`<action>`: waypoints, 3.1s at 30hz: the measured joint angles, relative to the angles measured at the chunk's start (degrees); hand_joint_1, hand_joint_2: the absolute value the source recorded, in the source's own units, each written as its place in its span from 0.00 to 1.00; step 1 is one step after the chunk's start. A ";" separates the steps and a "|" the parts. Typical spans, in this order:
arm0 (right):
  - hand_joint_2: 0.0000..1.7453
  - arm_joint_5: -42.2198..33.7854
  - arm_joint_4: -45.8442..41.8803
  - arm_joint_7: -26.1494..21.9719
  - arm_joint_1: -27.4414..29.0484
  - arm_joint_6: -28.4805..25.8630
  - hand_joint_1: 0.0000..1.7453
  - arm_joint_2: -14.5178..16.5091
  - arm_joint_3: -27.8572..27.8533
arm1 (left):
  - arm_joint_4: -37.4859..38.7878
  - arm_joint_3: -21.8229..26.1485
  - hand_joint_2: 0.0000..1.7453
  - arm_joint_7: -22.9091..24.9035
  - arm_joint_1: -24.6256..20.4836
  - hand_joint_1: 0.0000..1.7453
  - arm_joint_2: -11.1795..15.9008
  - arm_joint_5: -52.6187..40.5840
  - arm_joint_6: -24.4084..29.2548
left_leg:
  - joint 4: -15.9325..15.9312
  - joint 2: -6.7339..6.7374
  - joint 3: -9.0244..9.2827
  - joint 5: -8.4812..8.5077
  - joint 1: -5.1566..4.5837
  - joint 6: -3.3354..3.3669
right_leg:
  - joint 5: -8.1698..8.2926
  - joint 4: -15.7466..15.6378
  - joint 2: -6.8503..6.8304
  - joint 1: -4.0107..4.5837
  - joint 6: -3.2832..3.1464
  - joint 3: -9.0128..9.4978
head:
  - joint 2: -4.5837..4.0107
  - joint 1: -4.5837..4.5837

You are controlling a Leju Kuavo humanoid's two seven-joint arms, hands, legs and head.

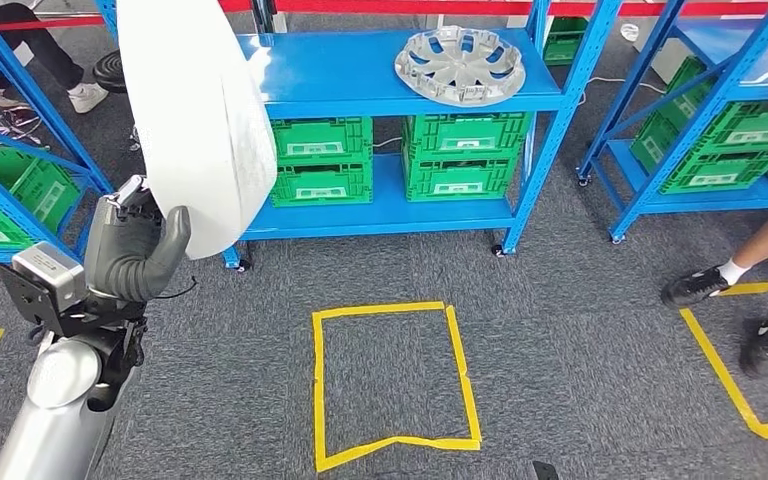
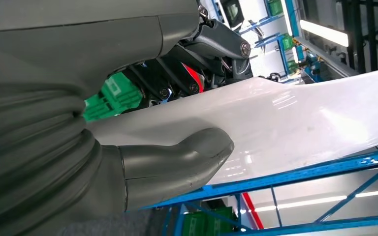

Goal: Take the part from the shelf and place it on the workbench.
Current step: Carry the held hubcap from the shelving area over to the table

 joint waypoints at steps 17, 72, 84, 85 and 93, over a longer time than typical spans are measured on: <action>0.00 0.01 0.04 -0.32 0.00 0.28 0.00 0.04 0.00 | 0.40 0.13 1.00 0.00 0.43 1.00 0.33 0.37 -0.24 | 13.48 -0.35 -2.23 -4.40 0.40 -3.70 | 7.00 -17.36 -0.58 0.24 -3.29 5.57 | 0.00 -0.28; 0.00 0.89 0.04 -0.55 0.37 1.43 0.00 -0.10 0.09 | 1.14 -0.25 1.00 -2.03 0.12 1.00 3.76 0.19 0.43 | 6.05 -3.18 -2.50 -4.04 0.43 -3.63 | 4.05 -16.26 -0.22 -0.29 -3.22 8.37 | 0.00 -0.64; 0.00 1.05 0.04 -0.36 0.73 1.39 0.00 -0.20 0.13 | 0.94 -0.64 1.00 -2.48 0.34 1.00 3.78 0.04 1.36 | 0.90 1.10 1.39 -2.26 -0.10 -1.95 | 4.06 -16.34 -6.09 0.27 -1.63 8.44 | 0.00 -0.67; 0.00 1.04 0.03 -0.34 0.70 1.39 0.00 -0.22 0.13 | 0.95 -0.64 1.00 -2.55 0.34 1.00 3.79 0.04 1.39 | 0.74 0.57 1.33 -2.04 0.02 -1.59 | 3.70 -15.99 -5.45 0.17 -1.24 8.30 | 0.00 -0.66; 0.00 0.84 0.04 -0.70 1.08 1.54 0.00 -0.33 0.15 | 1.09 -0.78 1.00 -2.74 0.48 1.00 3.59 0.22 1.45 | 1.02 -3.95 0.54 -1.31 0.18 -0.62 | -0.55 -3.87 0.04 0.03 -0.97 2.74 | 0.00 -0.34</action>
